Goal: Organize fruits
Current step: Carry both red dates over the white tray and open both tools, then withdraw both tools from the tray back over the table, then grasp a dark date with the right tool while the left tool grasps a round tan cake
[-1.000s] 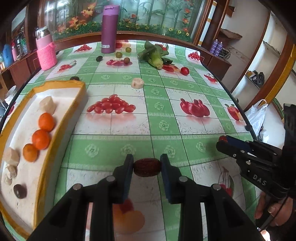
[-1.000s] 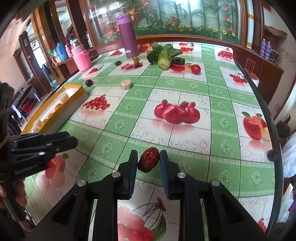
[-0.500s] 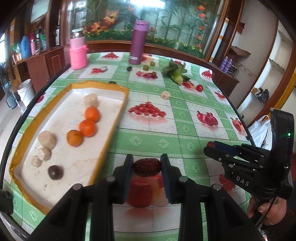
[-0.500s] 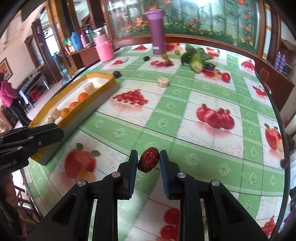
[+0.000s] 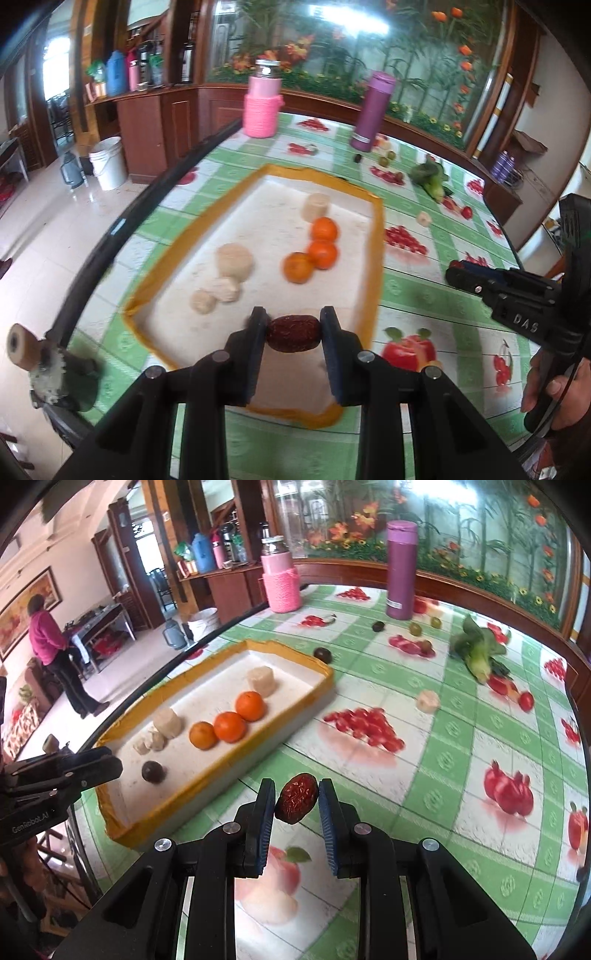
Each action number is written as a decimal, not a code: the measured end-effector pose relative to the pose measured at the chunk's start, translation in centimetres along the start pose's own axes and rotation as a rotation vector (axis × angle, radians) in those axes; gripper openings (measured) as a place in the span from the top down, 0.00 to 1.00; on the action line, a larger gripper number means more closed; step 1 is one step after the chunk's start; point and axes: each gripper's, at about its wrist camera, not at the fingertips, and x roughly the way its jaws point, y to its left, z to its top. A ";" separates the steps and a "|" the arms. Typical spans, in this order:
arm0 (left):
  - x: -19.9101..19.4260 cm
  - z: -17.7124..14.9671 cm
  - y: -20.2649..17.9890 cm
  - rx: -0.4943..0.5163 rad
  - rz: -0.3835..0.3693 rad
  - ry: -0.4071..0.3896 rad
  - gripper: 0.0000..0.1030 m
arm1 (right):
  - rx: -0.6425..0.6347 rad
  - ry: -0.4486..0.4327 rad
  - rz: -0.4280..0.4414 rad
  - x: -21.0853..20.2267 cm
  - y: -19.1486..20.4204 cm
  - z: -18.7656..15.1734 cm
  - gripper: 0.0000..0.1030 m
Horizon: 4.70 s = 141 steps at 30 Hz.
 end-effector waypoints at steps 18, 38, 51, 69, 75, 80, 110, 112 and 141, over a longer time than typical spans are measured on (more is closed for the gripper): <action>3.9 2.0 6.6 -0.059 0.097 0.052 0.68 | -0.077 0.062 0.124 7.9 5.4 8.2 0.77; 9.0 3.1 6.7 -0.066 0.138 0.116 0.68 | -0.234 0.212 0.099 16.3 7.9 9.5 0.77; 9.1 3.0 6.2 -0.040 0.167 0.117 0.61 | -0.233 0.247 0.066 17.5 7.4 9.0 0.63; 5.3 1.1 5.0 -0.036 0.217 0.067 0.28 | -0.147 0.127 0.023 9.3 6.1 5.2 0.62; 4.3 1.0 3.3 -0.018 0.193 0.055 0.26 | -0.079 0.087 0.017 6.2 4.0 3.2 0.59; 3.9 1.4 0.8 0.017 0.144 0.048 0.26 | -0.010 0.086 -0.012 4.0 1.0 0.8 0.57; 8.7 2.0 -17.3 0.373 -0.169 0.151 0.23 | 0.765 -0.077 -0.796 -10.6 -29.0 -14.0 0.47; 9.2 2.2 -17.6 0.385 -0.179 0.153 0.23 | 0.809 -0.055 -0.797 -10.3 -30.0 -14.6 0.47; 12.7 2.1 -18.9 0.373 -0.266 0.240 0.22 | 0.690 0.000 -0.880 -8.7 -30.3 -14.1 0.81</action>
